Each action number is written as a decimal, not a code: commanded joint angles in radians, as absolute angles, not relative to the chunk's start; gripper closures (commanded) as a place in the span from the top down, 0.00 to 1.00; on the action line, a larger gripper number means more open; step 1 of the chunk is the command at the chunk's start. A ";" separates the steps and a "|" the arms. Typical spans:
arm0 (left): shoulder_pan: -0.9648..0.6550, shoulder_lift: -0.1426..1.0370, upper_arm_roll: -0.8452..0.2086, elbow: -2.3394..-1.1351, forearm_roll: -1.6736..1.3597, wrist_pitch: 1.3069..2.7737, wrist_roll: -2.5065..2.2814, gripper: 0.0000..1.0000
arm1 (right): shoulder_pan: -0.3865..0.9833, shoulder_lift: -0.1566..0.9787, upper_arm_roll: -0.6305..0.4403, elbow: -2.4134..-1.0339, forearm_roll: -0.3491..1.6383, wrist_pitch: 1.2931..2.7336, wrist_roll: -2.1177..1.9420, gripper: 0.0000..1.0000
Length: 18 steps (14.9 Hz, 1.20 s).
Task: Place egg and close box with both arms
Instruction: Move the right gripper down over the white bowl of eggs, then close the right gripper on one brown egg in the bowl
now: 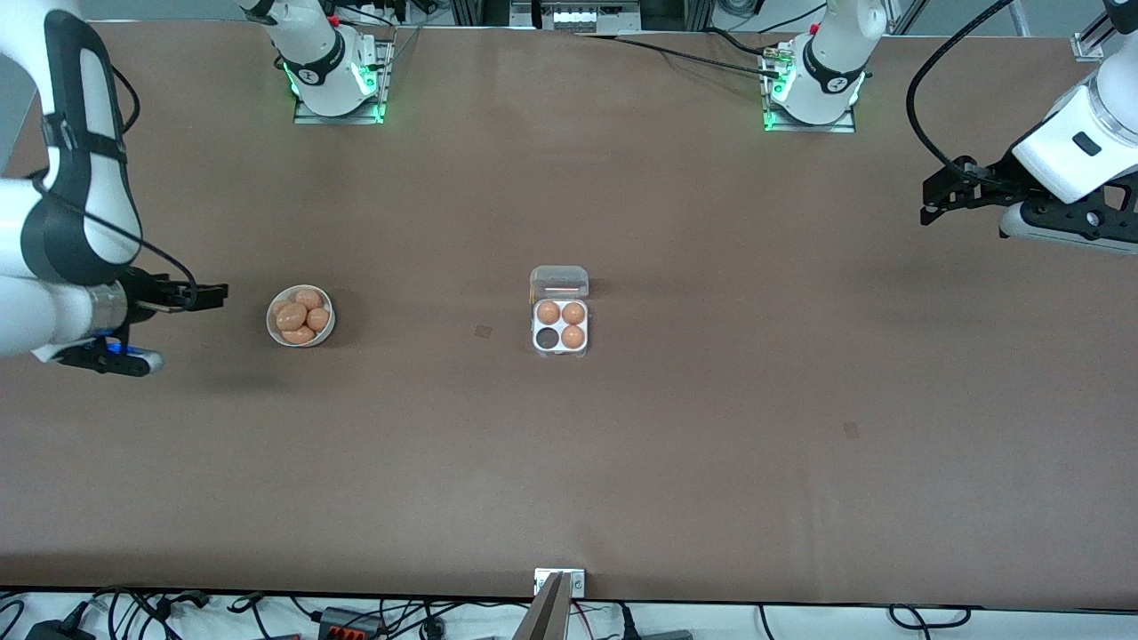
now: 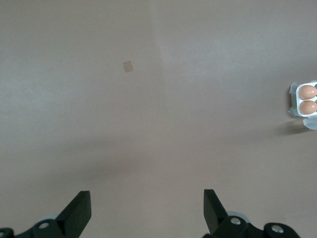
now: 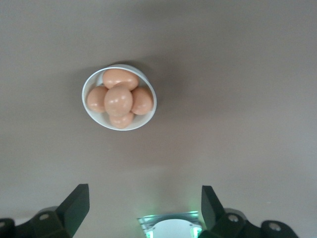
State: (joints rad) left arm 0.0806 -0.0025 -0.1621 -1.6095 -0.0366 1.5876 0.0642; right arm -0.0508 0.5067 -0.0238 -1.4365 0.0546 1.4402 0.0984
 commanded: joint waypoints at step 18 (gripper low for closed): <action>0.086 -0.011 -0.169 -1.609 -0.051 1.586 0.063 1.00 | -0.075 0.770 -0.011 -1.405 0.164 1.528 0.104 1.00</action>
